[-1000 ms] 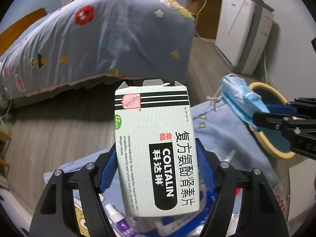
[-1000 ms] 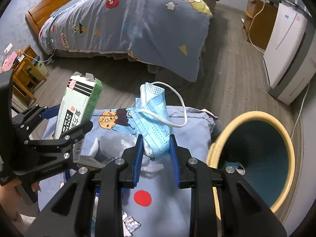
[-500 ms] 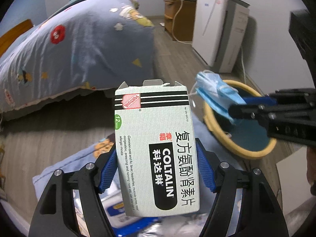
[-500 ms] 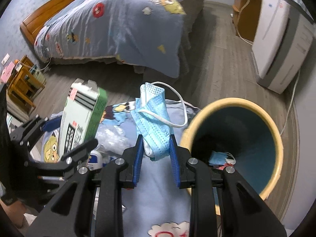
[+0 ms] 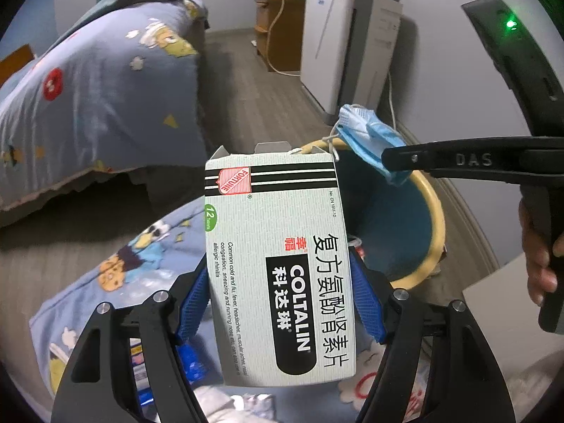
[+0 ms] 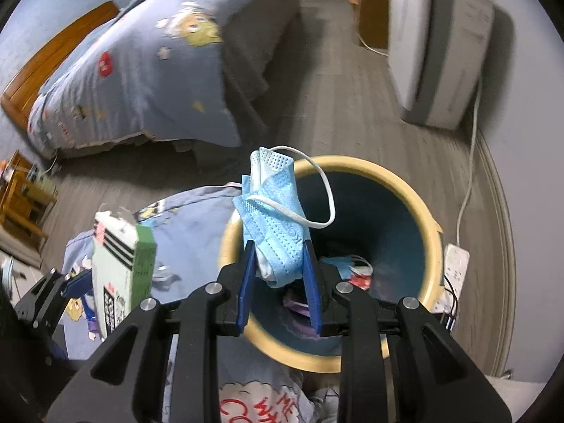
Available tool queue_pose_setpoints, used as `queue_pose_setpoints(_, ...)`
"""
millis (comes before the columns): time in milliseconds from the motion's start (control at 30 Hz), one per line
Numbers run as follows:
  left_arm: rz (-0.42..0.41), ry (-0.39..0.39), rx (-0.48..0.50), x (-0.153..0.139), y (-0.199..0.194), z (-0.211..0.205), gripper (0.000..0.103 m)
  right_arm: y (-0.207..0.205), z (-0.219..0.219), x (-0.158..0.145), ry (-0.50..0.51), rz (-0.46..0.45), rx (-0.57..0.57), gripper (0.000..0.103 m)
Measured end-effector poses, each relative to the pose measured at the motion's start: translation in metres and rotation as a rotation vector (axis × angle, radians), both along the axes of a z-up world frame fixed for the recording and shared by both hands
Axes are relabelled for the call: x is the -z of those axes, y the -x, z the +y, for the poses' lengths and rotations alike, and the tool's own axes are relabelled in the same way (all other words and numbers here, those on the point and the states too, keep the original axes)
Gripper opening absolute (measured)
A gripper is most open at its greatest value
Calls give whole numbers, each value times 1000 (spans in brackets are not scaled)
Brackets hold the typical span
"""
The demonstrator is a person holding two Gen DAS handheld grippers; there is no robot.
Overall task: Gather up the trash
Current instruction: 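Open the left tool to drop the box while the right tool releases the mask into the bin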
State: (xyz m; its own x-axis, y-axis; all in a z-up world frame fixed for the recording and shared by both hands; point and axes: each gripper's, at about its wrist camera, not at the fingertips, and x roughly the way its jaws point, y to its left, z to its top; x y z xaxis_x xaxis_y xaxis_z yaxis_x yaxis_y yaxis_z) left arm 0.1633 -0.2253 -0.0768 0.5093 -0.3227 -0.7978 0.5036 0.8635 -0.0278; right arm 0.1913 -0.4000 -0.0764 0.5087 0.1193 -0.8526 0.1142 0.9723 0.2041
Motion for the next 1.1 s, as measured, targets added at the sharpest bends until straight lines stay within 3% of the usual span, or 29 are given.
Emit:
queue_pose_setpoints(267,36,-18,24,24,-11,-34,72,-1,-34,26,-34,66,79,25)
queue_pose_setpoints(633,20,-57,77,43,-33,-71,72,-2,-57,30,-97,57,172,28)
queue_pose_setpoints(700,5,-56,90,41,-32,-76,73,-1,-61,30,-107,51,193,39)
queue_pose_setpoints(833,-10,-48,110,38,-31,-80,76,1,-69,30,-104,47,233,46)
queue_pose_setpoints(900,-14,-53,106,39,-31,-80,83,2,-72,32,-113,49,249,64)
queue_pose_setpoints(1033,-11,-47,79,39,-30,-73,90,3,-71,29,-94,45,260,77)
queue_pose_setpoints(1100,-7,-50,57,39,-27,-64,92,4,-69,25,-84,38,262,90)
